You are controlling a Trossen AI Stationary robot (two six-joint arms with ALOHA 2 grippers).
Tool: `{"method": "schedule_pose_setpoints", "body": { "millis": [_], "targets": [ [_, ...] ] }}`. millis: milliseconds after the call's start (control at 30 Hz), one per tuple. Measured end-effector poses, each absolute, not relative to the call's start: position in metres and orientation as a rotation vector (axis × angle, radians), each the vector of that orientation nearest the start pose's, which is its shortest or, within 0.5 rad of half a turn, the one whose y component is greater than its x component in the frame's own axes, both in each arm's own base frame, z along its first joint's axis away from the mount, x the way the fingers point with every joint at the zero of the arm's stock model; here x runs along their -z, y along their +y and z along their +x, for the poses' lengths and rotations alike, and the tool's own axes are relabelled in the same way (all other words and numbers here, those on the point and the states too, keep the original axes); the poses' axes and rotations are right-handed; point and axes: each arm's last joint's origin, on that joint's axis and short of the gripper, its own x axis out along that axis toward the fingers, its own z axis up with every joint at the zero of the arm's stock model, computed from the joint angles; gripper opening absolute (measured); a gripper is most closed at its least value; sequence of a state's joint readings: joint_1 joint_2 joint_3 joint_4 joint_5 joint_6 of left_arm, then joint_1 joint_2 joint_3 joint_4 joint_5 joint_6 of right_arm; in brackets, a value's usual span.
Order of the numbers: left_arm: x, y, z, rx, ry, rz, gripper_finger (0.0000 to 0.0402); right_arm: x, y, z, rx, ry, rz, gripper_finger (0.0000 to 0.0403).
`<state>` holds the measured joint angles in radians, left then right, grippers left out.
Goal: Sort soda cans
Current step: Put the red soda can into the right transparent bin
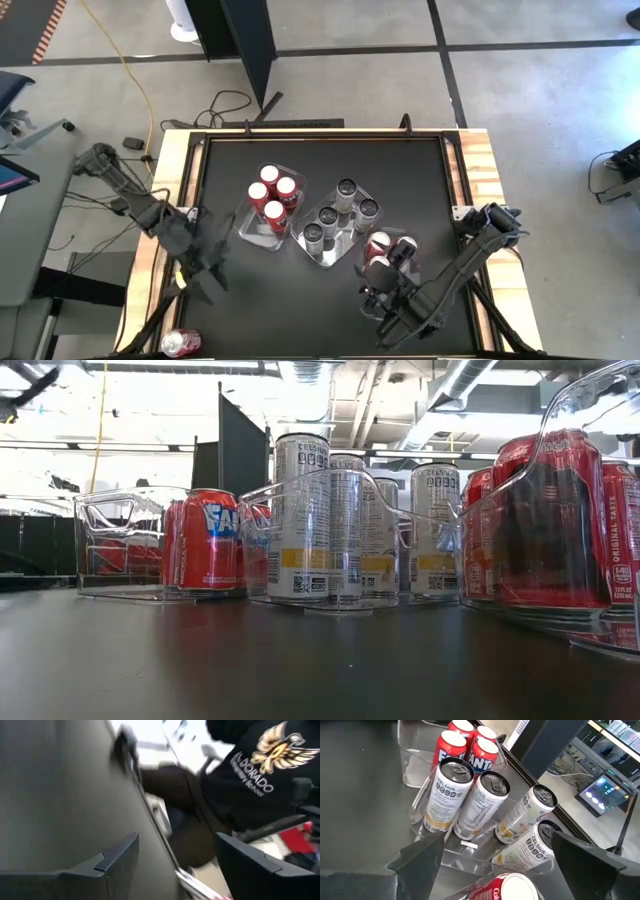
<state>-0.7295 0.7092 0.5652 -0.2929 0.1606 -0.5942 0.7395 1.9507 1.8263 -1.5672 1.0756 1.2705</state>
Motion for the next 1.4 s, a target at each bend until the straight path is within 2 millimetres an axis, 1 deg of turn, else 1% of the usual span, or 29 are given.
{"method": "schedule_pose_setpoints", "body": {
  "millis": [67,167,367,467,533,633,767,867,967,1067,1233,1400],
  "targets": [
    [-0.254,-0.118,0.111,0.707,0.77,-0.477,0.0262,-0.297,0.221,0.284,0.764,0.637,-0.179,0.0384],
    [-0.257,-0.131,0.107,0.69,0.886,-0.493,0.0269,-0.297,0.219,0.287,0.763,0.639,-0.185,0.0384],
    [-0.271,-0.152,0.101,0.607,1.153,-0.383,0.0262,-0.296,0.218,0.3,0.73,0.627,-0.178,0.0384],
    [-0.279,-0.162,0.101,0.569,1.235,-0.337,0.0251,-0.297,0.222,0.311,0.669,0.612,-0.196,0.0384],
    [-0.285,-0.168,0.102,0.561,1.257,-0.321,0.0245,-0.299,0.227,0.318,0.622,0.595,-0.21,0.0384],
    [-0.298,-0.177,0.105,0.596,1.208,-0.309,0.0237,-0.304,0.232,0.333,0.532,0.566,-0.21,0.0384],
    [-0.322,-0.18,0.103,0.608,1.039,-0.236,0.0226,-0.315,0.237,0.36,0.325,0.515,-0.154,0.0384],
    [-0.341,-0.18,0.096,0.61,0.899,-0.18,0.0218,-0.32,0.237,0.379,0.162,0.407,-0.107,0.0384],
    [-0.356,-0.176,0.089,0.6,0.788,-0.145,0.0212,-0.318,0.234,0.391,0.058,0.293,-0.07,0.0384],
    [-0.365,-0.172,0.082,0.583,0.703,-0.117,0.0209,-0.306,0.232,0.41,0.008,0.221,-0.044,0.0384],
    [-0.369,-0.168,0.077,0.54,0.635,-0.078,0.0209,-0.262,0.233,0.449,-0.108,0.2,-0.024,0.0384],
    [-0.368,-0.169,0.078,0.535,0.637,-0.075,0.0208,-0.243,0.235,0.482,-0.157,0.176,-0.001,0.0384]
  ]
}}
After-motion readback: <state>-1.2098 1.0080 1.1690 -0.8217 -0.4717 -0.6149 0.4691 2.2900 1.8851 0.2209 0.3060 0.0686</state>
